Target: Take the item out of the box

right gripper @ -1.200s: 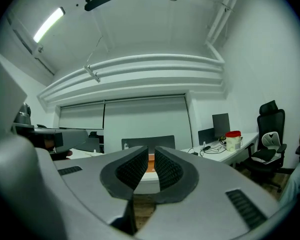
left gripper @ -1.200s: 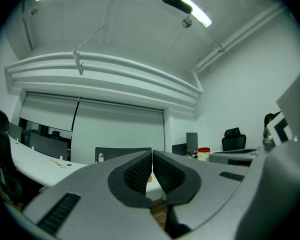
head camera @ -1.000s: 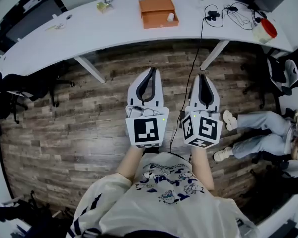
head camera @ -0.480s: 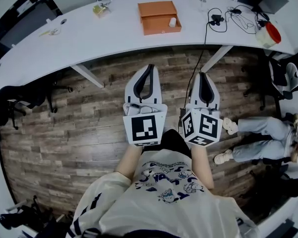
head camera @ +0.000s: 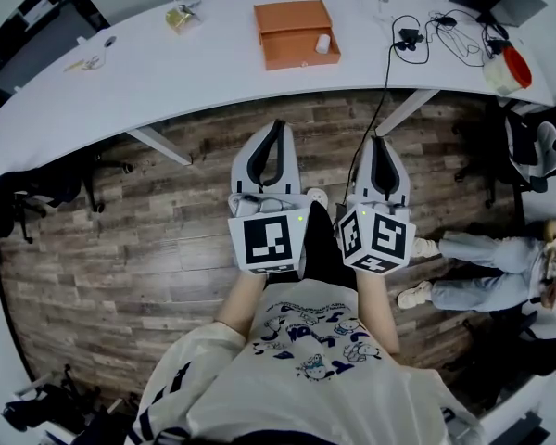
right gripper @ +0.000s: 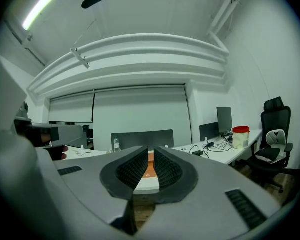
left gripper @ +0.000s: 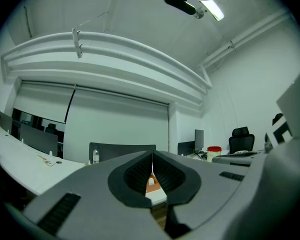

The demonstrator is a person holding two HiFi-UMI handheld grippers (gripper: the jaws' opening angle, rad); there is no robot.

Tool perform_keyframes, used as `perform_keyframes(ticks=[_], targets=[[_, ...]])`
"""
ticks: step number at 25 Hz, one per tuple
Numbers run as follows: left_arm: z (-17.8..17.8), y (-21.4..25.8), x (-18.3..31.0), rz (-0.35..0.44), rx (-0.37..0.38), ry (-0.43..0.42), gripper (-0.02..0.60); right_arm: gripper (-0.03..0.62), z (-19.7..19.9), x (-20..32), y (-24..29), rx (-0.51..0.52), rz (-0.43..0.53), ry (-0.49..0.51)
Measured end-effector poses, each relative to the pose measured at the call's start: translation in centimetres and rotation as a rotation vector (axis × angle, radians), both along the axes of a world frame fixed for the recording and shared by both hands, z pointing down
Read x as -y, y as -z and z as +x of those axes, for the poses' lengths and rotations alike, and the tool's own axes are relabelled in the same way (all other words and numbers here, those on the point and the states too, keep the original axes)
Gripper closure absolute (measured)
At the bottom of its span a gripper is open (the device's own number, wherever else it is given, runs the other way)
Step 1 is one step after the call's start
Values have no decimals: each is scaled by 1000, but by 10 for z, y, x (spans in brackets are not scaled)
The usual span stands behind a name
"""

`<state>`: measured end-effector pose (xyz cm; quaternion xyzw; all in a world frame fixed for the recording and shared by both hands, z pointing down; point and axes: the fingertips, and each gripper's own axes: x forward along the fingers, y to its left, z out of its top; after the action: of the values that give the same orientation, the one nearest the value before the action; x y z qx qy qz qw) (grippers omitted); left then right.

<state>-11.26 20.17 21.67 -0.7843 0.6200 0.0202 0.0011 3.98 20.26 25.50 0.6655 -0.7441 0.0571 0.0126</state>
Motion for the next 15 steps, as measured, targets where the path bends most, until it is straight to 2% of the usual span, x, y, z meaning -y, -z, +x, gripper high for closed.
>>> perform_keyframes(ticks=[15], targets=[[12,-6,103,-14,1,66,563,545,14,118,-4,1,-12,60]])
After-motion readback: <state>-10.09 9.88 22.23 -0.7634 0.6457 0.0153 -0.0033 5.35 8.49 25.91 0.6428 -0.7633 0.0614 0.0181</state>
